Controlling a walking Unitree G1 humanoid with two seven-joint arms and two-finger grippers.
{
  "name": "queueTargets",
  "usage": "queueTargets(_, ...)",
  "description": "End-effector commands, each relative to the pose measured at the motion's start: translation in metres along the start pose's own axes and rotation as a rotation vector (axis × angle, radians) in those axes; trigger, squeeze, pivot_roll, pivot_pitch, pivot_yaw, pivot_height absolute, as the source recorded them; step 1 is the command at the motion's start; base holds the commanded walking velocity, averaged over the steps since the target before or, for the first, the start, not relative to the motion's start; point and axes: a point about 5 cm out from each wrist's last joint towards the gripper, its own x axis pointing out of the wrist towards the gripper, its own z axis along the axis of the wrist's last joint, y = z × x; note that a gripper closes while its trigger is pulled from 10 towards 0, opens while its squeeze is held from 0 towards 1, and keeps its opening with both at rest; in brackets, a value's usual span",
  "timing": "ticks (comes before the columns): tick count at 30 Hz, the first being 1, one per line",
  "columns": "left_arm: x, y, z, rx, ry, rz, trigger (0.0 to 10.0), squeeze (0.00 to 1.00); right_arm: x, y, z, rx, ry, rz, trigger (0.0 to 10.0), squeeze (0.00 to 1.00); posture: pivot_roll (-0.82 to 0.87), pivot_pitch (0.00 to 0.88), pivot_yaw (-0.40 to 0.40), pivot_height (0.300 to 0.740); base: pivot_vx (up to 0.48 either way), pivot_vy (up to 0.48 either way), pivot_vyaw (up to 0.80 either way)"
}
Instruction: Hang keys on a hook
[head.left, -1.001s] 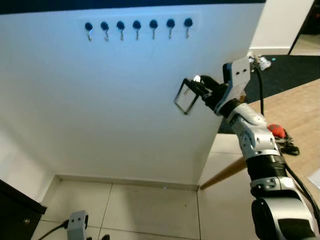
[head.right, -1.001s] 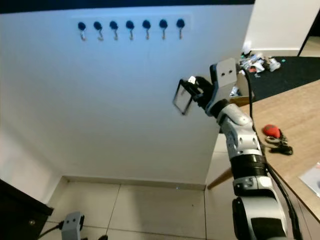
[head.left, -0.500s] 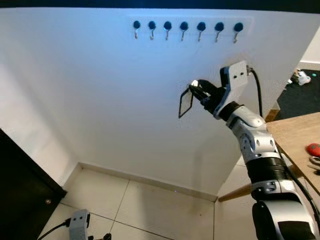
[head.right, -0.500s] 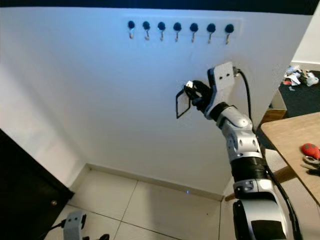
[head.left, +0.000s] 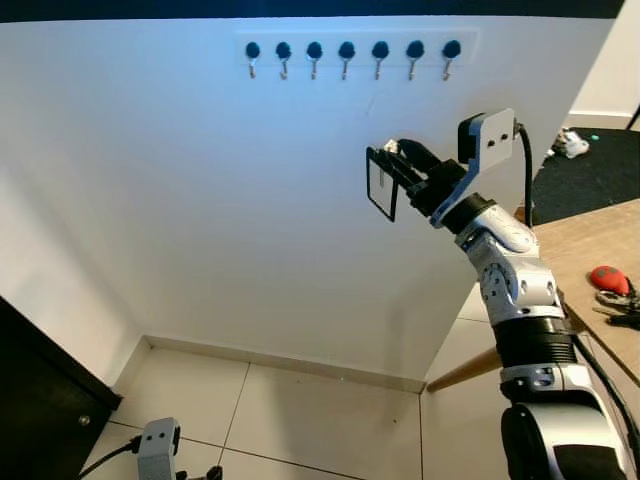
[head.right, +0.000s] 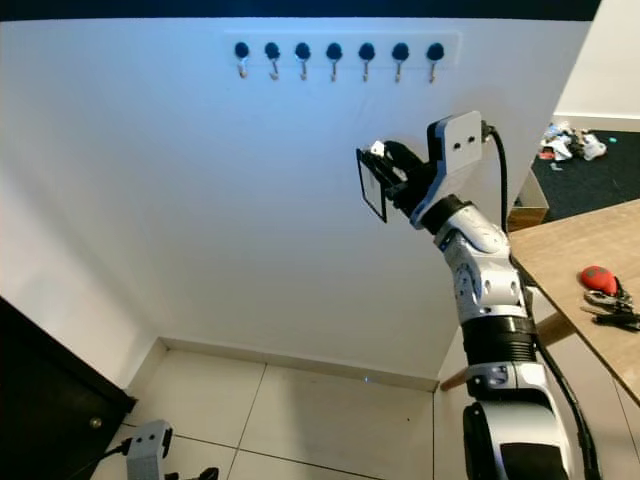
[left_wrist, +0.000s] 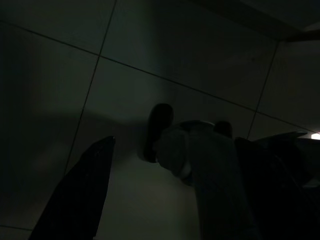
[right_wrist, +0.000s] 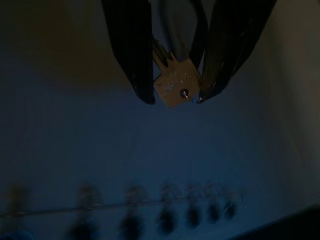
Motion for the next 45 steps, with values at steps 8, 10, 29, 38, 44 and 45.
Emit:
queueTargets(8, -0.001, 0.002, 0.000, 0.024, 0.001, 0.007, 10.0, 0.00, 0.008, 0.007, 0.003, 0.117, -0.107, -0.081, 10.0, 0.00, -0.09, 0.037, 0.044, 0.740, 0.000, 0.000, 0.00)
queueTargets(10, 0.000, 0.001, 0.001, 0.026, 0.000, 0.006, 10.0, 0.00, 0.010, 0.009, 0.001, 0.130, -0.103, -0.083, 10.0, 0.00, -0.09, 0.033, 0.045, 0.740, 0.000, 0.000, 0.00)
queueTargets(29, 0.000, -0.002, -0.003, 0.033, 0.002, 0.005, 10.0, 0.00, 0.026, -0.014, 0.007, 0.202, -0.137, -0.255, 10.0, 0.00, -0.09, 0.044, 0.040, 0.740, 0.000, 0.000, 0.00)
queueTargets(38, 0.000, -0.003, -0.005, 0.034, 0.008, 0.003, 10.0, 0.00, 0.026, -0.015, 0.009, 0.205, -0.154, -0.247, 10.0, 0.00, -0.09, 0.049, 0.043, 0.740, 0.000, 0.000, 0.00)
queueTargets(44, 0.001, -0.004, -0.004, 0.037, 0.007, 0.001, 10.0, 0.00, 0.029, -0.009, 0.015, 0.244, -0.200, -0.188, 10.0, 0.00, -0.10, 0.051, 0.043, 0.740, 0.000, 0.000, 0.00)
queueTargets(45, 0.001, -0.004, -0.004, 0.037, 0.006, 0.001, 10.0, 0.00, 0.029, -0.006, 0.019, 0.268, -0.230, -0.161, 10.0, 0.00, -0.10, 0.051, 0.043, 0.740, 0.000, 0.000, 0.00)
